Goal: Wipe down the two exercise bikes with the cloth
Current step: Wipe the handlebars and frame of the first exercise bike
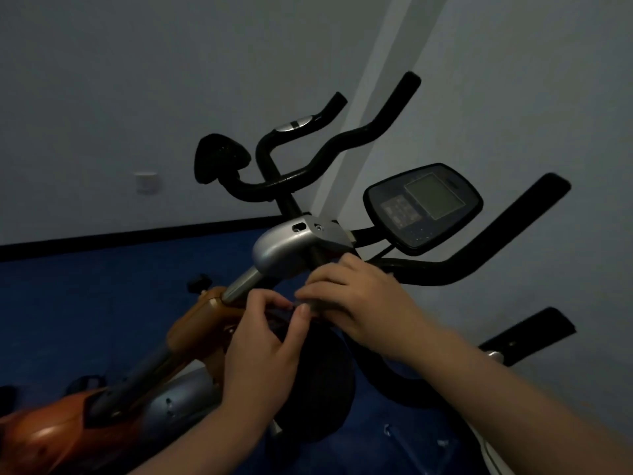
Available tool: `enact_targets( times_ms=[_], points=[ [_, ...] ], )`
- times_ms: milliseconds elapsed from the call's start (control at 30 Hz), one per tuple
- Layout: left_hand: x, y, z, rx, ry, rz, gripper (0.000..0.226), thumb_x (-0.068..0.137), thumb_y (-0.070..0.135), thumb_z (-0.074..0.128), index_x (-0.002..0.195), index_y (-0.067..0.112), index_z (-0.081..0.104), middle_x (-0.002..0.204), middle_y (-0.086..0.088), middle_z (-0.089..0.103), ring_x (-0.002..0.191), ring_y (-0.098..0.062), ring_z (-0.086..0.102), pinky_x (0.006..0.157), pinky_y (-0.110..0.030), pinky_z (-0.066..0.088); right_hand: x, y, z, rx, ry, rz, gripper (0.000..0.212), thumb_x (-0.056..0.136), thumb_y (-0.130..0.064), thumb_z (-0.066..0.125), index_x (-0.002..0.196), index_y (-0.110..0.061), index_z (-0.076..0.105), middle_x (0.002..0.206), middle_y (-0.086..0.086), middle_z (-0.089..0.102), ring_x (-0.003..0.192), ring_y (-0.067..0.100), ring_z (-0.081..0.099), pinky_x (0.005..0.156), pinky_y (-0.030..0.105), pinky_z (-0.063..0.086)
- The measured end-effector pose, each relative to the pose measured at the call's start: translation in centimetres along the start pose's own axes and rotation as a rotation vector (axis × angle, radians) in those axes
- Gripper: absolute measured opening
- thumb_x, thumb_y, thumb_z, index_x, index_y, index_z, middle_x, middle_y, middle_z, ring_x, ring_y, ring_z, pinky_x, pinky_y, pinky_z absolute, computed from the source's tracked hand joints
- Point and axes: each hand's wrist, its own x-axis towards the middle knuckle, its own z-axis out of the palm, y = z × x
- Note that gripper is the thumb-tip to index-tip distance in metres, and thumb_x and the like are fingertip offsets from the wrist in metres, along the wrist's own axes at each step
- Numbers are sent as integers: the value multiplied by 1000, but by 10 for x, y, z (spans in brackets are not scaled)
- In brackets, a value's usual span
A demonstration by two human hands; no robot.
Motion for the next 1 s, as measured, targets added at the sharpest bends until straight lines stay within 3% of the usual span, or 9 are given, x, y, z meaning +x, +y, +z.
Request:
enact_targets(
  times_ms=[67, 200, 333, 433, 533, 667, 767, 867, 1000],
  points=[
    [0, 0, 0, -4, -23, -2, 34, 74, 69, 45, 89, 39, 50, 88, 23, 59, 81, 2, 60, 66, -28, 50, -8, 16, -10, -87, 13, -26, 23, 88, -26, 63, 109, -21, 70, 106, -2, 67, 86, 21, 57, 66, 39, 49],
    [-1, 5, -1, 26, -35, 5, 30, 77, 66, 42, 89, 41, 53, 89, 22, 58, 84, 1, 58, 69, -33, 52, -5, 18, -18, -47, 140, 144, 18, 87, -25, 64, 104, -20, 70, 100, -2, 67, 87, 18, 54, 70, 39, 49],
    [-1, 2, -3, 22, -48, 15, 29, 80, 65, 44, 86, 38, 55, 85, 15, 62, 79, -2, 60, 68, -39, 53, 3, -12, 7, 43, 50, 44, 21, 89, -24, 60, 107, -20, 69, 105, -3, 68, 86, 19, 55, 70, 39, 47],
    [-2, 4, -5, 9, -23, 8, 28, 79, 62, 48, 82, 37, 58, 82, 13, 63, 77, -4, 61, 69, -40, 53, -10, 21, -19, -79, 43, 51, 21, 88, -27, 59, 102, -19, 72, 102, -3, 70, 82, 23, 59, 66, 39, 48],
    [-3, 9, -5, 30, -20, 11, 28, 81, 60, 46, 80, 35, 57, 79, 13, 62, 76, -5, 61, 66, -38, 53, -7, 36, -35, -101, 145, 197, 15, 84, -25, 67, 98, -21, 71, 93, -3, 70, 83, 23, 58, 67, 33, 44],
    [1, 16, -9, 95, -46, 46, 24, 82, 55, 47, 77, 34, 57, 79, 16, 61, 77, -2, 60, 63, -27, 47, 1, -6, -2, -22, 143, 181, 18, 83, -22, 68, 101, -21, 71, 98, -4, 68, 85, 20, 56, 67, 37, 48],
    [6, 22, -13, 86, -113, 65, 12, 84, 44, 52, 87, 37, 62, 87, 21, 63, 85, 1, 61, 69, -26, 49, -33, 12, -10, -71, 248, 310, 24, 81, -12, 70, 103, -20, 71, 102, -4, 69, 83, 20, 57, 64, 36, 50],
    [18, 39, -9, 141, -220, 148, 24, 82, 42, 51, 102, 39, 63, 95, 22, 62, 93, 3, 58, 76, -22, 48, -57, 29, -26, -121, 411, 494, 23, 77, -8, 72, 96, -20, 72, 96, -4, 70, 80, 22, 60, 58, 31, 52],
    [42, 61, 6, 229, -352, 183, 23, 88, 35, 48, 106, 38, 61, 103, 19, 61, 98, 1, 55, 83, -26, 47, -21, 4, -11, -8, 391, 517, 20, 83, -15, 69, 101, -24, 70, 97, -7, 68, 85, 17, 55, 64, 28, 48]
  ],
)
